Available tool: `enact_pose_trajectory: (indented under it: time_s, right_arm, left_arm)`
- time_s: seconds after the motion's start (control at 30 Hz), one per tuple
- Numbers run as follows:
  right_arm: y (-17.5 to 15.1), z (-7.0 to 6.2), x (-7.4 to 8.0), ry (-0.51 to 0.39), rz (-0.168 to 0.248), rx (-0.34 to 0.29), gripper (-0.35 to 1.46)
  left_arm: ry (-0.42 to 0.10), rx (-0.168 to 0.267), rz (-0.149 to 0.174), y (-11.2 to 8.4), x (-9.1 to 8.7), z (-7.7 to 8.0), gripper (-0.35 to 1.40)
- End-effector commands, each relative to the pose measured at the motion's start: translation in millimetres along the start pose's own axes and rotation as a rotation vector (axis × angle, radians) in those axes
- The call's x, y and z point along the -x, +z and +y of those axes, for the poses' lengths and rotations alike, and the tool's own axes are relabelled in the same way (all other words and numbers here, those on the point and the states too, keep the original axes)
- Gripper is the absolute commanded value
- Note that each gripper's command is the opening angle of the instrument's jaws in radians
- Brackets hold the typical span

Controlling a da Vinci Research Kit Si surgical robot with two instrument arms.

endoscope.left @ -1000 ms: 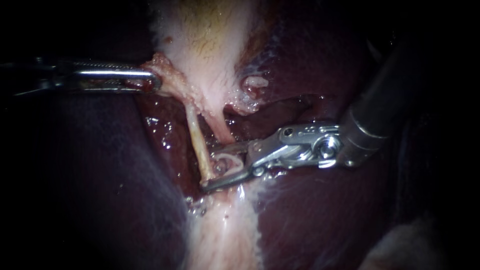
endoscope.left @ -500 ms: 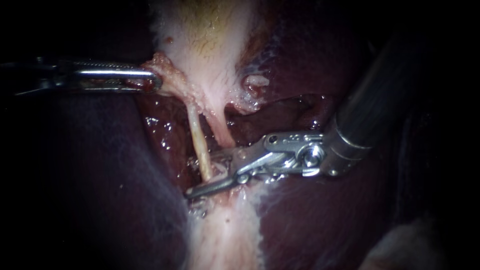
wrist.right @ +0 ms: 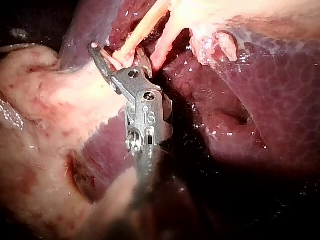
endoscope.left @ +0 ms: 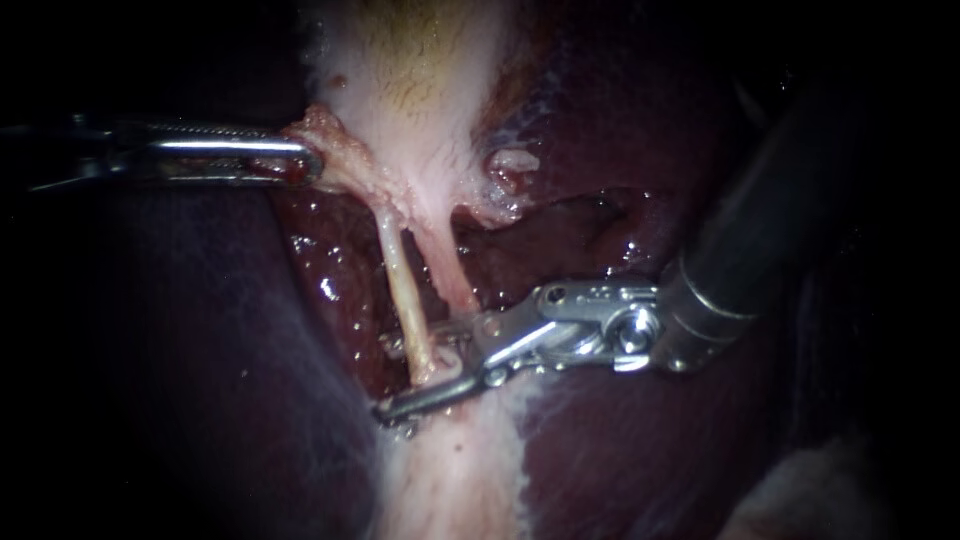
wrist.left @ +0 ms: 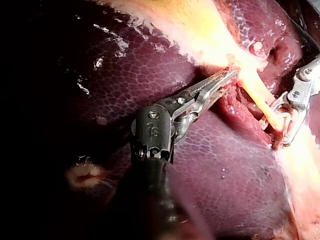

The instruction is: Clipping first clip left tube

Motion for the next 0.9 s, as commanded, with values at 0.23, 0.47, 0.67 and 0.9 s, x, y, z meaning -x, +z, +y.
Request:
enact_pose_trajectory:
  time_s: [0.23, 0.47, 0.67, 0.9]
  right_arm:
    - [1.5, -3.8, -1.2, -0.024, 0.015, -0.092, 0.5]
    - [3.0, -5.8, -2.4, -0.035, 0.022, -0.16, 0.49]
    - [3.0, -5.5, -3.3, -0.029, 0.051, -0.165, 0.49]
    - [2.7, -5.2, -3.3, -0.028, 0.052, -0.165, 0.47]
  left_arm:
    - [0.0, 0.001, 0.0, 0.0, -0.1, 0.0, -0.35]
    - [0.0, 0.002, 0.0, 0.0, -0.1, 0.0, -0.35]
    - [0.0, 0.002, 0.0, 0.0, -0.1, -0.1, -0.35]
    - [0.0, 0.002, 0.0, 0.0, -0.1, -0.1, -0.35]
